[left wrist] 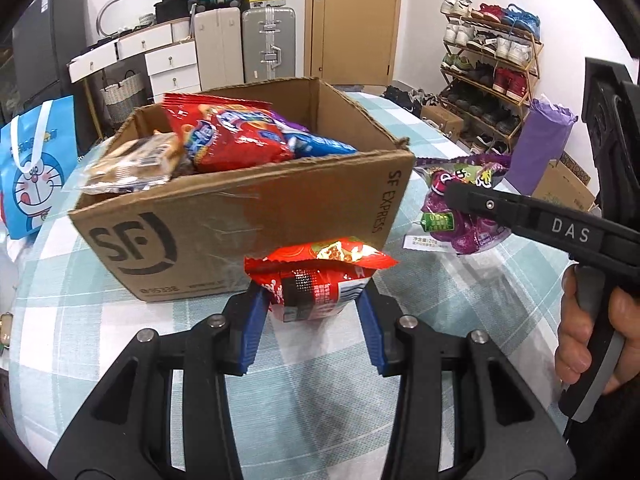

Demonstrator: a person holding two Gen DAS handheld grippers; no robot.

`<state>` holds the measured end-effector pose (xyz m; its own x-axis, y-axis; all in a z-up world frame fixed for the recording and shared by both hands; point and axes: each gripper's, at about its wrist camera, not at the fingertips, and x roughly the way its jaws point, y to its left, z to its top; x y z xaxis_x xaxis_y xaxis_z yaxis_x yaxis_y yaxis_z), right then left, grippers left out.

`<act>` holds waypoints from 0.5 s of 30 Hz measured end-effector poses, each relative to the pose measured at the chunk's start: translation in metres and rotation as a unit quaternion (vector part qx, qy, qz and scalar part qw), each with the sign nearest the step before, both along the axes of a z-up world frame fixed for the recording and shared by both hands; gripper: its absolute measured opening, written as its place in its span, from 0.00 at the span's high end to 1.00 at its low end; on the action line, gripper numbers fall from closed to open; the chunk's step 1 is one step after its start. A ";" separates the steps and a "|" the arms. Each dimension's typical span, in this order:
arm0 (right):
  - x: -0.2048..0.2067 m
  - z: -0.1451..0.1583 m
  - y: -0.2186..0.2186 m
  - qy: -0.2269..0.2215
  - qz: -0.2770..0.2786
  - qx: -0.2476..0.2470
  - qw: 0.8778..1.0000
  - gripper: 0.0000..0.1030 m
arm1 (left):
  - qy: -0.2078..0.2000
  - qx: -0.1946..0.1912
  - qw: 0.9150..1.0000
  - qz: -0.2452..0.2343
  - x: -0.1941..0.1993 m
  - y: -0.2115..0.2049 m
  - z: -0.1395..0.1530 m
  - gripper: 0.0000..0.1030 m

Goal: Organize snacks
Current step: 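Lift and carry the purple bag and small red bag over the box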

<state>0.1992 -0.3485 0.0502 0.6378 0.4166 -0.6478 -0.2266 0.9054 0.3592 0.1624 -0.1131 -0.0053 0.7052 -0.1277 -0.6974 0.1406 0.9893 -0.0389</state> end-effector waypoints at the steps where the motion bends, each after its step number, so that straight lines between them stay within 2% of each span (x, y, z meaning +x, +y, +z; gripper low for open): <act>1: -0.001 0.001 0.000 -0.002 0.001 -0.001 1.000 0.49 | -0.001 -0.001 1.000 0.001 -0.002 0.002 0.001 0.62; 15: -0.009 0.012 0.002 -0.021 0.001 -0.001 1.000 0.49 | -0.023 -0.012 1.000 0.015 -0.033 0.028 0.028 0.62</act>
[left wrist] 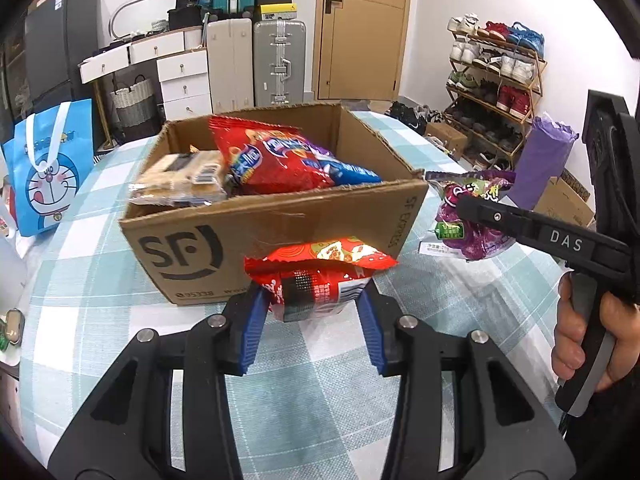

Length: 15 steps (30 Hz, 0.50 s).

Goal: Organize snacks
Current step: 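Lift and carry the purple bag and small red bag over the box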

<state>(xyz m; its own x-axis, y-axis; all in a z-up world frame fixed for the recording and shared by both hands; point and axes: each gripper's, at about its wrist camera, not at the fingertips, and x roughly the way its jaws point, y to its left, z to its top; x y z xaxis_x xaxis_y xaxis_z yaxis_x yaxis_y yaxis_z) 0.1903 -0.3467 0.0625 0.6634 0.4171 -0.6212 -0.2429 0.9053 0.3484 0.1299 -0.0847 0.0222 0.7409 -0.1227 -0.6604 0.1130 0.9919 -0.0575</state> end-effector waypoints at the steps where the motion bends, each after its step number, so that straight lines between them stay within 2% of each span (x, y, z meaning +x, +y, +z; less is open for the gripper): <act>1: -0.001 0.002 0.000 -0.003 0.000 0.000 1.000 0.49 | -0.002 0.000 1.000 0.001 -0.004 0.003 0.002 0.62; 15: -0.015 0.026 0.008 -0.038 0.010 0.002 0.999 0.49 | -0.035 -0.001 0.999 0.024 -0.030 0.026 0.044 0.62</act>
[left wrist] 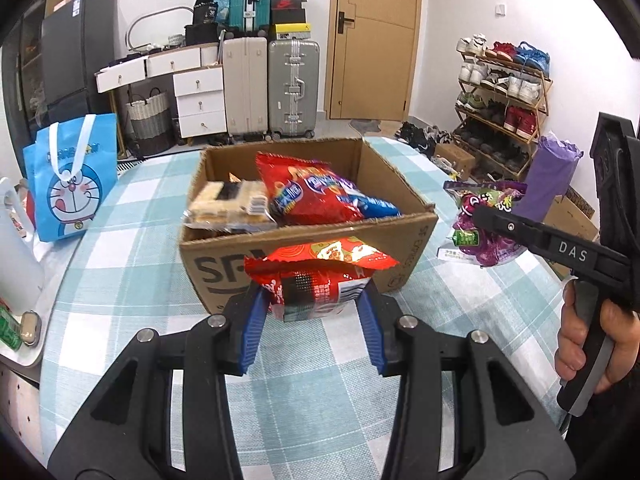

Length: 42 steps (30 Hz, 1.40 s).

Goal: Organize snacks
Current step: 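Lift and carry the purple bag and small red bag over the box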

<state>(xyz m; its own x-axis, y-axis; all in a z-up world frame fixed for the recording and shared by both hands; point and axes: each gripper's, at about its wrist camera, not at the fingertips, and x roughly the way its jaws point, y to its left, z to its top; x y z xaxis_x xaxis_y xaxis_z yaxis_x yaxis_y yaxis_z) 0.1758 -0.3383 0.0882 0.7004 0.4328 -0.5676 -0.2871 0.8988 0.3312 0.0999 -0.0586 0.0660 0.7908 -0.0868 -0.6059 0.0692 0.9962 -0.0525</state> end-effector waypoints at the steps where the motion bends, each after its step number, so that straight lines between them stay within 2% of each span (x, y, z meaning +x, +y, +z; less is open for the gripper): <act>1: -0.002 0.002 0.001 -0.004 0.001 0.000 1.000 0.49 | -0.002 0.000 1.000 0.001 0.002 0.000 0.003 0.62; 14: -0.014 0.019 0.012 -0.035 0.016 0.002 0.999 0.50 | -0.030 0.006 0.999 0.013 -0.008 0.009 0.038 0.62; 27: -0.020 0.028 0.035 -0.060 0.044 0.005 0.997 0.50 | -0.049 -0.001 0.999 0.023 0.004 0.026 0.063 0.62; 35: -0.005 0.034 0.058 -0.070 0.054 -0.001 0.996 0.50 | -0.046 0.002 0.999 0.025 0.027 0.035 0.065 0.62; 42: 0.015 0.037 0.079 -0.069 0.052 -0.013 0.996 0.50 | -0.039 0.004 0.999 0.032 0.062 0.042 0.063 0.62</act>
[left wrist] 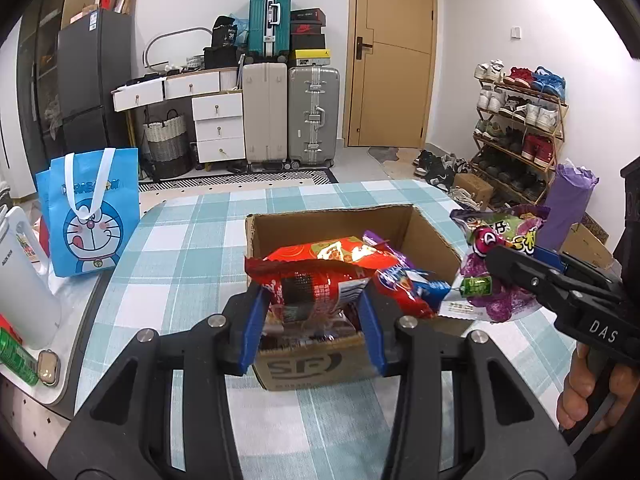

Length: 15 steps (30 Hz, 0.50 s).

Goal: Organize snacks
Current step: 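Lift and carry the purple bag and small red bag over the box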

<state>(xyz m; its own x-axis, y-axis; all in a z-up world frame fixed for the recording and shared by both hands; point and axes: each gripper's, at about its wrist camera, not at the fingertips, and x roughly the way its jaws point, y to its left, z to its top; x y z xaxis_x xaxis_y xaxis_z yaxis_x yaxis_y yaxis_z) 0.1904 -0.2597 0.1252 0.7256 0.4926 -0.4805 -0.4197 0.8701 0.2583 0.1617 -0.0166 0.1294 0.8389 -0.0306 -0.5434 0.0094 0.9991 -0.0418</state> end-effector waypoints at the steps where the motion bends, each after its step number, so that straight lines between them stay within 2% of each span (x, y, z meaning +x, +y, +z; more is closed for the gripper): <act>1: 0.003 0.000 0.004 0.000 -0.002 -0.004 1.000 0.50 | 0.002 0.001 1.000 0.001 0.005 0.001 -0.001 0.62; 8: 0.021 -0.004 0.031 0.000 0.007 -0.037 0.999 0.49 | 0.013 0.011 1.000 0.003 0.033 0.007 -0.017 0.62; 15: 0.036 -0.021 0.057 0.014 0.025 -0.069 0.997 0.50 | 0.037 0.003 0.999 0.007 0.057 0.019 -0.039 0.62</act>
<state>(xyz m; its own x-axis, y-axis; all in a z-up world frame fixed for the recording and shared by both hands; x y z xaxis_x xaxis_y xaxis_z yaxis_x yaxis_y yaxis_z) 0.2264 -0.2023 0.1038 0.6880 0.4552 -0.5652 -0.4574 0.8766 0.1494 0.2183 0.0026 0.0900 0.7970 -0.0159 -0.6038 -0.0066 0.9994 -0.0350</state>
